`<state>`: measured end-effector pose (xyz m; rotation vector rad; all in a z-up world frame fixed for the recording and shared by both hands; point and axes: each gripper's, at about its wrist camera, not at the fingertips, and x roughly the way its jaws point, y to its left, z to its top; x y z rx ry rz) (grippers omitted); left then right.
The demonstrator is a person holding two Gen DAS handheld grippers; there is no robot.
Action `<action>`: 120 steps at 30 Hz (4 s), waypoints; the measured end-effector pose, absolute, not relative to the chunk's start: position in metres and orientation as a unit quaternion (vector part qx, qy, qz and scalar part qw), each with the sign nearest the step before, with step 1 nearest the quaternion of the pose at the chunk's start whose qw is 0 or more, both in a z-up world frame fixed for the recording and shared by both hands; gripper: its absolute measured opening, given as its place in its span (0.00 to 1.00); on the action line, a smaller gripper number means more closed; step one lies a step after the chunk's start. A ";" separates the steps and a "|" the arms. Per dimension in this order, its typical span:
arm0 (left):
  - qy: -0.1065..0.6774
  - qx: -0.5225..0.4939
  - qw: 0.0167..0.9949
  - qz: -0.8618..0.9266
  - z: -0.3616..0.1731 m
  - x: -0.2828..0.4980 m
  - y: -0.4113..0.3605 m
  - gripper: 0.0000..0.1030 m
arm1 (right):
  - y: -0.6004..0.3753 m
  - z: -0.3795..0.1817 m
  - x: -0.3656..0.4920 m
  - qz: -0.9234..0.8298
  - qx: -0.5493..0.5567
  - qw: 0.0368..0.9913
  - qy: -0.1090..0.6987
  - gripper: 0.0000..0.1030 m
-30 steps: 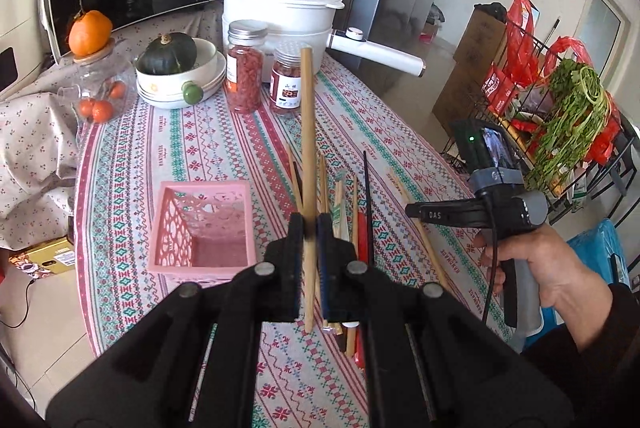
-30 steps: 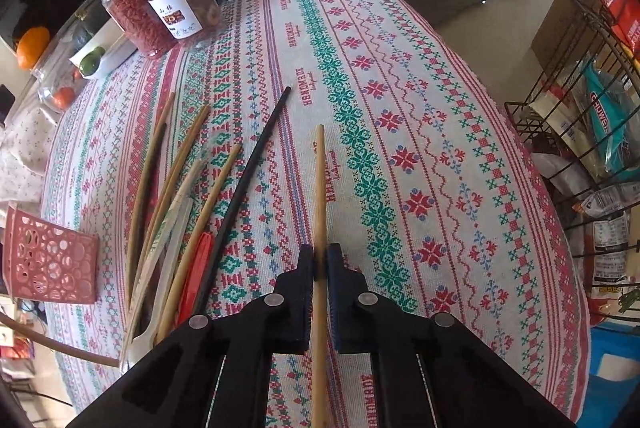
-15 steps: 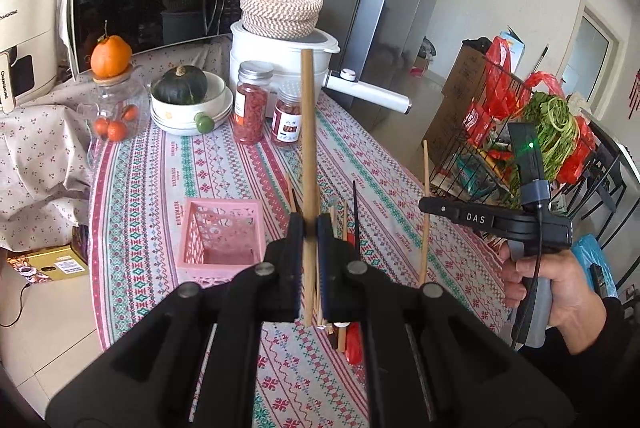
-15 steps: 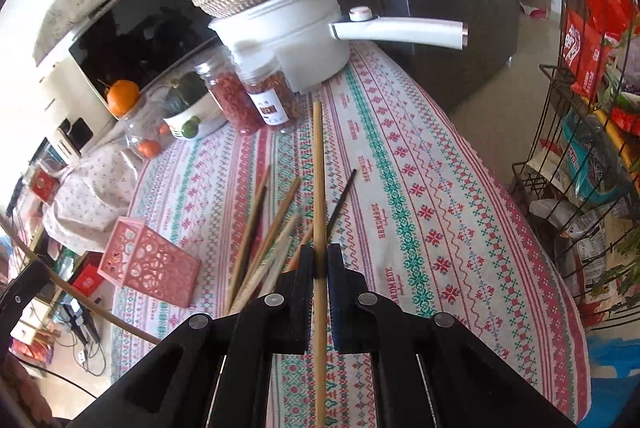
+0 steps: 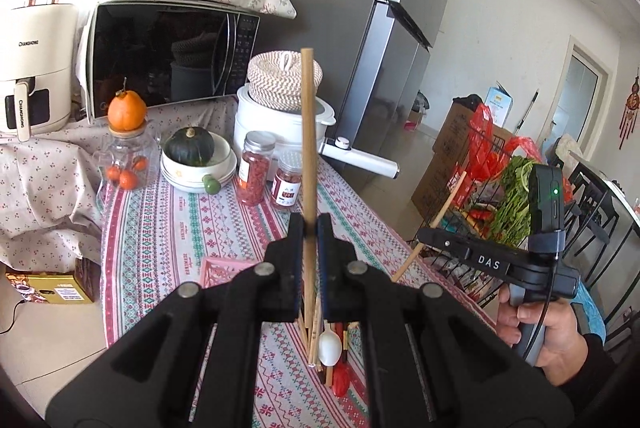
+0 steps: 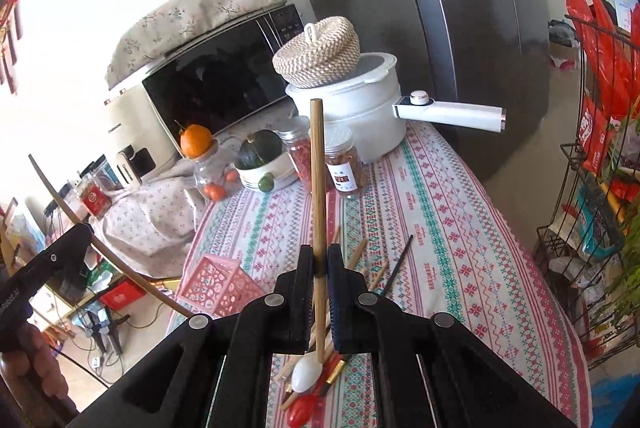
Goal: Organize utensils
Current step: 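Lift the chopstick with the left tool while the right tool grasps another wooden chopstick, then drop the chopstick into the pink basket with the left tool while the right tool drops its chopstick in, then reach the left tool into the pile and grasp a wrapped chopstick packet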
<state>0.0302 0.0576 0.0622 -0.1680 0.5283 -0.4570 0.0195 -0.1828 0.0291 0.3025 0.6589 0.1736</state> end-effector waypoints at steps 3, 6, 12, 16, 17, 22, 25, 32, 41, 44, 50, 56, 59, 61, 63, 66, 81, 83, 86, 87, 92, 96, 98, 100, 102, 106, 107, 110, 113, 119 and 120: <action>0.239 -0.089 0.944 -0.211 0.069 0.031 0.065 0.07 | -0.177 0.037 0.020 0.099 0.153 0.933 0.309 0.06; 0.228 -0.101 0.948 -0.197 0.069 0.037 0.074 0.07 | -0.171 0.044 0.023 0.113 0.159 0.935 0.298 0.06; 0.218 -0.108 0.955 -0.169 0.062 0.050 0.084 0.07 | -0.157 0.055 0.029 0.132 0.170 0.938 0.272 0.06; 0.233 -0.090 0.957 -0.151 0.053 0.062 0.084 0.07 | -0.150 0.062 0.031 0.139 0.177 0.940 0.257 0.06; 0.237 -0.085 0.957 -0.144 0.049 0.066 0.084 0.07 | -0.148 0.063 0.032 0.141 0.179 0.940 0.255 0.06; 0.266 -0.067 0.954 -0.120 0.026 0.087 0.084 0.07 | -0.142 0.071 0.031 0.152 0.186 0.941 0.240 0.06; 0.285 -0.062 0.949 -0.116 0.008 0.100 0.085 0.07 | -0.136 0.075 0.032 0.160 0.186 0.942 0.230 0.06; 0.330 -0.067 0.935 -0.114 -0.016 0.119 0.083 0.18 | -0.118 0.068 0.047 0.176 0.177 0.939 0.235 0.06; 0.363 -0.079 0.925 -0.087 -0.010 0.107 0.095 0.82 | -0.098 0.049 0.071 0.175 0.156 0.934 0.268 0.06; 0.385 -0.079 0.916 -0.079 -0.016 0.104 0.102 0.84 | -0.098 0.043 0.079 0.174 0.158 0.931 0.280 0.06; 0.412 -0.067 0.906 -0.063 -0.028 0.094 0.110 0.95 | -0.095 0.027 0.093 0.172 0.166 0.920 0.311 0.06; 0.424 -0.064 0.902 -0.050 -0.035 0.091 0.115 0.98 | -0.091 0.015 0.104 0.167 0.165 0.912 0.336 0.06; 0.428 -0.067 0.900 -0.048 -0.036 0.091 0.116 0.99 | -0.090 0.011 0.108 0.166 0.165 0.909 0.345 0.07; 0.429 -0.066 0.900 -0.048 -0.037 0.092 0.115 0.99 | -0.090 0.010 0.109 0.168 0.169 0.906 0.350 0.09; 0.428 -0.064 0.900 -0.048 -0.036 0.092 0.114 0.99 | -0.093 0.010 0.109 0.168 0.175 0.904 0.351 0.13; 0.427 -0.060 0.901 -0.051 -0.035 0.090 0.112 0.99 | -0.099 0.016 0.106 0.171 0.188 0.904 0.344 0.35; 0.403 -0.067 0.910 -0.072 -0.020 0.074 0.100 1.00 | -0.154 0.033 0.070 0.110 0.164 0.924 0.327 0.84; 0.400 -0.066 0.911 -0.079 -0.018 0.071 0.096 1.00 | -0.161 0.029 0.067 0.100 0.159 0.923 0.337 0.85; 0.393 -0.061 0.913 -0.091 -0.013 0.066 0.089 1.00 | -0.171 0.022 0.063 0.084 0.152 0.921 0.349 0.85; 0.391 -0.060 0.913 -0.096 -0.012 0.064 0.086 1.00 | -0.175 0.020 0.062 0.080 0.150 0.920 0.353 0.85; 0.388 -0.055 0.911 -0.124 -0.004 0.057 0.067 1.00 | -0.188 0.010 0.056 0.065 0.137 0.915 0.373 0.85; 0.383 -0.037 0.911 -0.146 0.001 0.051 0.047 1.00 | -0.196 0.004 0.050 0.056 0.128 0.911 0.387 0.85; 0.385 -0.029 0.909 -0.156 0.002 0.050 0.036 1.00 | -0.200 0.001 0.049 0.053 0.124 0.909 0.393 0.85; 0.390 -0.019 0.906 -0.166 0.001 0.050 0.026 1.00 | -0.204 -0.003 0.048 0.047 0.115 0.908 0.400 0.85; 0.393 -0.007 0.904 -0.170 0.000 0.051 0.014 1.00 | -0.210 -0.007 0.046 0.038 0.106 0.907 0.405 0.85; 0.401 0.018 0.897 -0.185 -0.006 0.054 -0.013 1.00 | -0.226 -0.015 0.045 0.016 0.102 0.902 0.420 0.85; 0.404 0.026 0.895 -0.188 -0.007 0.054 -0.022 1.00 | -0.232 -0.017 0.045 0.010 0.105 0.900 0.423 0.85; 0.417 0.052 0.885 -0.199 -0.013 0.058 -0.046 1.00 | -0.248 -0.023 0.046 -0.006 0.121 0.893 0.433 0.85; 0.439 0.068 0.874 -0.198 -0.023 0.067 -0.068 1.00 | -0.262 -0.030 0.047 -0.012 0.136 0.884 0.447 0.85; 0.487 0.089 0.851 -0.174 -0.056 0.093 -0.107 0.79 | -0.279 -0.042 0.048 -0.031 0.144 0.872 0.468 0.85; 0.497 0.095 0.846 -0.170 -0.063 0.100 -0.114 0.67 | -0.281 -0.044 0.048 -0.034 0.145 0.870 0.471 0.85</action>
